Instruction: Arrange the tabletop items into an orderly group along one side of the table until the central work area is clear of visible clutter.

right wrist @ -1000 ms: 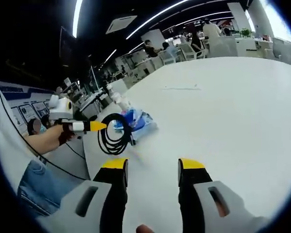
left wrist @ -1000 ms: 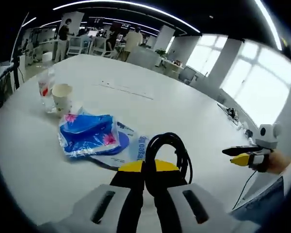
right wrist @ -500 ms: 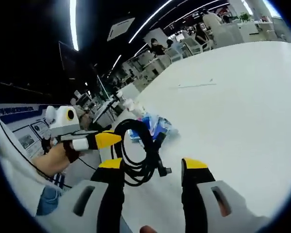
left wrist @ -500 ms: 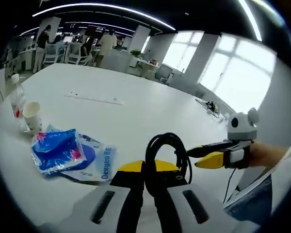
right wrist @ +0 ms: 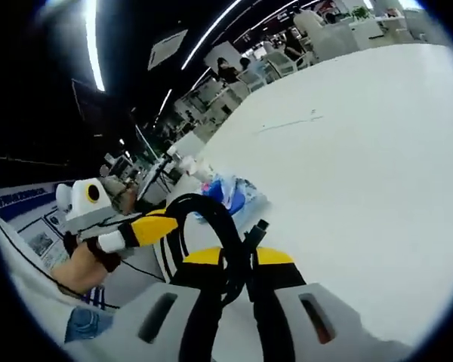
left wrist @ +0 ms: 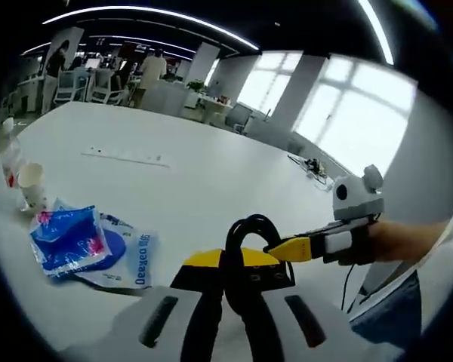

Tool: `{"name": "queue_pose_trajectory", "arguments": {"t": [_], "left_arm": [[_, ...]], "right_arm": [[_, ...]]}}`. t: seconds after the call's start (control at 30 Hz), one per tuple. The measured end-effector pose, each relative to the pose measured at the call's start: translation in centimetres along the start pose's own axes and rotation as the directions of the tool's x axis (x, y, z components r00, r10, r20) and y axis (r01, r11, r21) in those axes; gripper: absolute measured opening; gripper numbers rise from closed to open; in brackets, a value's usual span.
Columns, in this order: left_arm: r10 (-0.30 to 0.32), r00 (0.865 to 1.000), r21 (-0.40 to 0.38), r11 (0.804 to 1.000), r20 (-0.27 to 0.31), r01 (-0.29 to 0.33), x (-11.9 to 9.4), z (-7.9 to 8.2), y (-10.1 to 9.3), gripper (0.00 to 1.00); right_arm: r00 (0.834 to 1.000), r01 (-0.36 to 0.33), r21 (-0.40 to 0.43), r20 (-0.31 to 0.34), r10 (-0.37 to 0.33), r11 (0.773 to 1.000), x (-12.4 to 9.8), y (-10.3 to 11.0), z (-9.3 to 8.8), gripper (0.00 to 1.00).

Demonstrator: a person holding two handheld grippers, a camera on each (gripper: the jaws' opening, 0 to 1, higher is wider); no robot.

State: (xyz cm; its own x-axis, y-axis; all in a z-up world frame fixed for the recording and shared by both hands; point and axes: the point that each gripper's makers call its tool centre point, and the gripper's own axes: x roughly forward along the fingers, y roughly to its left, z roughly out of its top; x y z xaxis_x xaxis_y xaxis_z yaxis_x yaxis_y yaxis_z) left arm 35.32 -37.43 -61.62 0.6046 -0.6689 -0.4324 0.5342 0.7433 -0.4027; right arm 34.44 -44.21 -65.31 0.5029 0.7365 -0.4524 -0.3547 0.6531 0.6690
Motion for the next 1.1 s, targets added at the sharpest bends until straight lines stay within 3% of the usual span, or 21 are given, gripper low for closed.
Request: {"name": "queue_pose_trajectory", "arguments": {"t": [0.07, 0.2, 0.37, 0.47, 0.53, 0.6, 0.63, 0.67, 0.7, 0.73, 0.83, 0.93, 1.0, 1.07, 1.1], "left_arm": [[-0.002, 1.000, 0.007, 1.000, 0.010, 0.002, 0.2, 0.2, -0.1, 0.04], [0.025, 0.999, -0.020, 1.000, 0.046, -0.024, 0.5, 0.6, 0.5, 0.05], [0.019, 0.996, -0.040, 0.999, 0.089, -0.015, 0.5, 1.2, 0.4, 0.08], [0.025, 0.995, -0.071, 0.997, 0.099, -0.018, 0.7, 1.0, 0.9, 0.23], [0.038, 0.992, -0.167, 0.986, 0.121, -0.017, 0.8, 0.9, 1.2, 0.41], [-0.004, 0.989, -0.267, 0.963, 0.149, 0.044, 0.9, 0.7, 0.8, 0.56], [-0.038, 0.987, -0.329, 0.940, 0.154, 0.087, 0.9, 0.4, 0.3, 0.59], [-0.051, 0.987, -0.344, 0.933, 0.153, 0.101, 0.9, 0.2, 0.0, 0.57], [-0.099, 0.985, -0.396, 0.906, 0.144, 0.149, 1.0, -0.4, -0.9, 0.52], [-0.113, 0.984, -0.407, 0.899, 0.139, 0.161, 1.1, -0.7, -1.2, 0.48], [-0.107, 0.984, -0.401, 0.903, 0.145, 0.157, 1.5, -1.3, -1.6, 0.41], [-0.128, 0.977, -0.448, 0.873, 0.169, 0.192, 2.2, -1.2, -2.5, 0.35], [-0.154, 0.975, -0.450, 0.867, 0.163, 0.212, 2.3, -1.2, -2.9, 0.23], [-0.128, 0.981, -0.431, 0.885, 0.145, 0.179, 2.3, -1.5, -2.3, 0.12], [-0.130, 0.981, -0.437, 0.881, 0.143, 0.180, 2.3, -1.5, -2.2, 0.12]], "right_arm": [[1.000, -0.002, 0.000, 0.001, 0.002, 1.000, -0.1, 0.0, 0.0, 0.11], [0.997, -0.076, 0.111, 0.035, 0.072, 0.991, -0.5, 1.0, 0.5, 0.09], [0.989, -0.119, 0.110, 0.098, 0.108, 0.987, -1.1, 1.2, 1.5, 0.08], [0.979, -0.159, 0.158, 0.155, 0.135, 0.974, -1.5, 1.5, 2.4, 0.08], [0.978, -0.158, 0.166, 0.165, 0.131, 0.973, -1.7, 1.3, 2.6, 0.08], [0.978, -0.143, 0.190, 0.178, 0.110, 0.971, -1.9, 0.8, 2.9, 0.08], [0.977, -0.140, 0.193, 0.184, 0.104, 0.971, -2.0, 0.6, 3.0, 0.08], [0.976, -0.138, 0.200, 0.196, 0.098, 0.970, -2.1, 0.2, 3.2, 0.08], [0.974, -0.141, 0.214, 0.208, 0.096, 0.967, -2.2, 0.0, 3.3, 0.09], [0.972, -0.144, 0.230, 0.217, 0.094, 0.963, -2.3, -0.2, 3.4, 0.09], [0.969, -0.147, 0.262, 0.232, 0.085, 0.954, -2.4, -0.7, 3.5, 0.09], [0.970, -0.146, 0.246, 0.225, 0.090, 0.958, -2.3, -0.4, 3.3, 0.09], [0.976, -0.129, 0.225, 0.204, 0.083, 0.966, -2.0, -0.3, 2.8, 0.09], [0.975, -0.123, 0.224, 0.208, 0.076, 0.967, -2.1, -0.5, 2.8, 0.09], [0.975, -0.125, 0.227, 0.209, 0.077, 0.966, -2.1, -0.5, 2.8, 0.09]]}}
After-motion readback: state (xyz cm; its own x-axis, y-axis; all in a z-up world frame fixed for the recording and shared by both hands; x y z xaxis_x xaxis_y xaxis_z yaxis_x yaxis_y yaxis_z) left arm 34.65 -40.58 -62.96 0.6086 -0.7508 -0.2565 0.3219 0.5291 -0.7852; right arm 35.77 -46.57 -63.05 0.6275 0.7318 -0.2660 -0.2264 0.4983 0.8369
